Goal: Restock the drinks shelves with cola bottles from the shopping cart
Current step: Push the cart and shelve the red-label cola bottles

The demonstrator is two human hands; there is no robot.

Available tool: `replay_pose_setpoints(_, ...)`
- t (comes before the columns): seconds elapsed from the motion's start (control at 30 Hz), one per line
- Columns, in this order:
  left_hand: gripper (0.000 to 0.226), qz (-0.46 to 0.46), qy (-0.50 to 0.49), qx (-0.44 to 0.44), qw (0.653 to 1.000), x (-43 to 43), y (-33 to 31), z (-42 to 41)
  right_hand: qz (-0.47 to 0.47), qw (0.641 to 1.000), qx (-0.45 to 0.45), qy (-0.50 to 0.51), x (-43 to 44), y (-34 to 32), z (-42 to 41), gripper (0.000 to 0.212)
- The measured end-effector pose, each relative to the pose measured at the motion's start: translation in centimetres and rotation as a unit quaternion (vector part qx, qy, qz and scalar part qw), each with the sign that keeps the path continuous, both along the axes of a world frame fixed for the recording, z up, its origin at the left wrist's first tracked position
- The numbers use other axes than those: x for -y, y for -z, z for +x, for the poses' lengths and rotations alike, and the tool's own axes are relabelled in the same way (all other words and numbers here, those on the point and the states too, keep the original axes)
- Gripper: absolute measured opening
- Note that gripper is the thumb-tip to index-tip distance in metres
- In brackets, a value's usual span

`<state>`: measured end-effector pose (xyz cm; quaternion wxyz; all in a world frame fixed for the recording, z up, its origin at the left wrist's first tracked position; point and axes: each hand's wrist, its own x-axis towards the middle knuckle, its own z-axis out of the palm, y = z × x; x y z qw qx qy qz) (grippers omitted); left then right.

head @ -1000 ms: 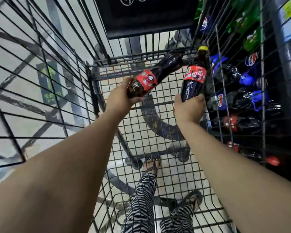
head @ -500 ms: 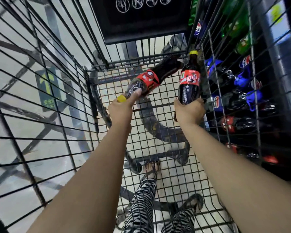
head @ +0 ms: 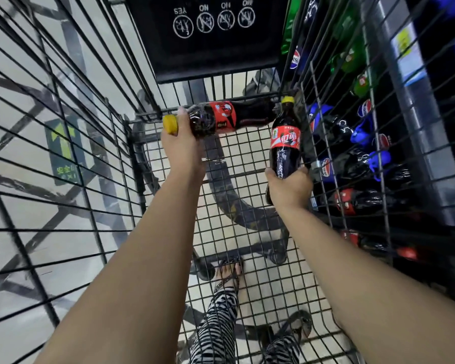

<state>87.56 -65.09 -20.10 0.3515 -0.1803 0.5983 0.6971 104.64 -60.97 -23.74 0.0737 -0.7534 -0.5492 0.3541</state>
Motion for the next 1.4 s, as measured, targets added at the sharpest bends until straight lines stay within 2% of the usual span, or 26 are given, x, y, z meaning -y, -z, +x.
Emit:
replay_pose_setpoints(0.1, 0.014, -0.046, 0.014, -0.083, 0.995, -0.4, -2.1, -0.8, -0.015, 1.0, -0.004, -0.017, 0.9, -2.0, 0.9, 0.048)
replay_pose_setpoints(0.23, 0.024, -0.09, 0.068, -0.187, 0.976, 0.0, -6.3, -1.9, -0.035, 0.999, -0.032, 0.005, 2.5, -5.7, 1.8, 0.044)
replay_pose_setpoints(0.33, 0.033, -0.099, 0.084, -0.233, 0.964, 0.6, -10.3, -1.9, -0.055, 0.997, -0.058, 0.02, 3.8, -9.6, 2.3, 0.04)
replay_pose_setpoints(0.43, 0.021, -0.11, 0.117, -0.272, 0.949, 1.1, -14.5, -1.4, -0.045, 0.996, -0.071, -0.023, 5.5, -14.3, 3.3, 0.045)
replay_pose_setpoints(0.5, 0.024, -0.112, 0.158, -0.303, 0.933, 1.5, -17.5, -1.1, -0.03, 0.994, -0.081, -0.062, 6.5, -17.8, 4.2, 0.051)
replay_pose_setpoints(0.6, 0.035, -0.082, 0.226, -0.344, 0.908, 1.6, -22.4, -0.3, 0.007, 0.991, -0.077, -0.107, 7.7, -23.2, 5.6, 0.067)
replay_pose_setpoints(0.67, 0.029, -0.059, 0.261, -0.367, 0.891, 1.5, -25.9, 0.7, 0.033, 0.99, -0.083, -0.113, 8.2, -26.7, 6.6, 0.073)
replay_pose_setpoints(0.77, 0.022, -0.035, 0.3, -0.402, 0.864, 1.1, -30.3, 2.5, 0.086, 0.988, -0.092, -0.087, 8.5, -31.5, 8.8, 0.062)
replay_pose_setpoints(0.83, 0.024, -0.006, 0.325, -0.406, 0.854, 0.5, -33.1, 3.9, 0.125, 0.984, -0.104, -0.073, 8.5, -34.5, 10.5, 0.046)
replay_pose_setpoints(0.9, 0.027, 0.02, 0.353, -0.412, 0.84, -0.3, -35.9, 5.6, 0.151, 0.979, -0.128, -0.041, 8.5, -36.7, 12.4, 0.04)
replay_pose_setpoints(1.0, 0.026, 0.061, 0.4, -0.441, 0.801, -1.2, -40.0, 9.2, 0.191, 0.971, -0.141, 0.0, 8.8, -39.4, 15.2, 0.047)
replay_pose_setpoints(1.1, 0.03, 0.113, 0.441, -0.442, 0.773, -1.6, -42.9, 13.3, 0.253, 0.956, -0.147, 0.034, 9.8, -41.4, 18.4, 0.039)
replay_pose_setpoints(1.2, 0.031, 0.146, 0.476, -0.466, 0.731, -1.1, -45.3, 17.6, 0.272, 0.947, -0.158, 0.069, 11.4, -43.1, 21.9, 0.033)
replay_pose_setpoints(1.3, 0.031, 0.199, 0.538, -0.425, 0.7, 0.1, -46.7, 21.9, 0.277, 0.938, -0.175, 0.11, 13.5, -44.3, 25.1, 0.042)
replay_pose_setpoints(1.4, 0.034, 0.227, 0.59, -0.415, 0.655, 1.3, -47.6, 26.6, 0.271, 0.942, -0.161, 0.119, 15.6, -44.9, 28.1, 0.048)
